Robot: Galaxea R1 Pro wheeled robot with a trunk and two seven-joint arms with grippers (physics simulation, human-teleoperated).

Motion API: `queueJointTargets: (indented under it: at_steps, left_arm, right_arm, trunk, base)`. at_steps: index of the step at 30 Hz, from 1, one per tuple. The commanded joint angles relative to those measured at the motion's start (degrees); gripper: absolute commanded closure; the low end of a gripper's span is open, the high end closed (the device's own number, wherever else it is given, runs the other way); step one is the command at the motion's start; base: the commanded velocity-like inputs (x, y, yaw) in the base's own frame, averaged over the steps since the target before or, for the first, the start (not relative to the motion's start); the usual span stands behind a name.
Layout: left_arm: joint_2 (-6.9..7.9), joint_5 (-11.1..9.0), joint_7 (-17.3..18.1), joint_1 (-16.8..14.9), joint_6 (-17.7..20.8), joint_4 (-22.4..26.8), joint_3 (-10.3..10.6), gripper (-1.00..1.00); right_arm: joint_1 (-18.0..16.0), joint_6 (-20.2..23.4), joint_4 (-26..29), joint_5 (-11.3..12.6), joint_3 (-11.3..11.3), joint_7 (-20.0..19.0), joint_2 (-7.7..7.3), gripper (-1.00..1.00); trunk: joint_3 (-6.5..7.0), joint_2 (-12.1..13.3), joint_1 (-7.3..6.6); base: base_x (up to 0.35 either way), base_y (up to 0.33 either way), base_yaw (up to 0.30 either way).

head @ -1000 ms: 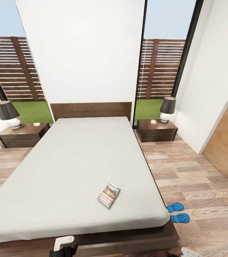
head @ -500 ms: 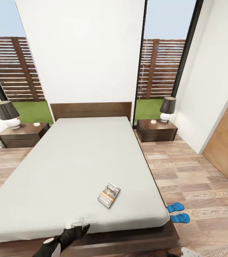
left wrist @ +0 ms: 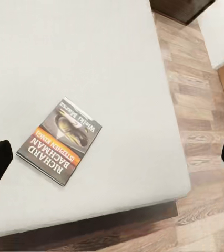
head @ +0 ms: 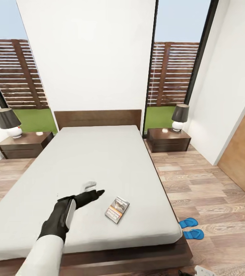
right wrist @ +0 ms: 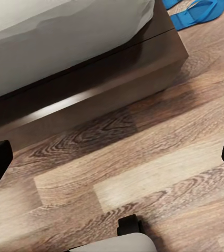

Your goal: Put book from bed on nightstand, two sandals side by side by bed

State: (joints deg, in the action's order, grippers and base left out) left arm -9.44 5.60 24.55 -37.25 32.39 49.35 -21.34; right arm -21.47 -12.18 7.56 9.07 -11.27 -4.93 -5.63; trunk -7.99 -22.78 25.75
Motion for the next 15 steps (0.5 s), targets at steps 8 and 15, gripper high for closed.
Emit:
queueJointTargets:
  at_steps: [8,15]
  left_arm:
    - [-0.20,-11.2,-6.9,-6.6,4.1,-4.2,-0.5,-1.00]
    - [-0.23,-13.2,-9.5,-6.8,3.6,-5.8,-0.3,-1.00]
  right_arm:
    - [-0.1,-0.2,-0.1,0.6,-0.2,-0.5,-0.05,-1.00]
    - [-0.1,-0.1,0.0,0.6,-0.2,-0.5,-0.08,-1.00]
  trunk:
    - [-0.13,-0.1,0.03]
    - [-0.16,-0.1,0.03]
  base:
    - [0.000,0.000,0.000]
    - [0.000,0.000,0.000]
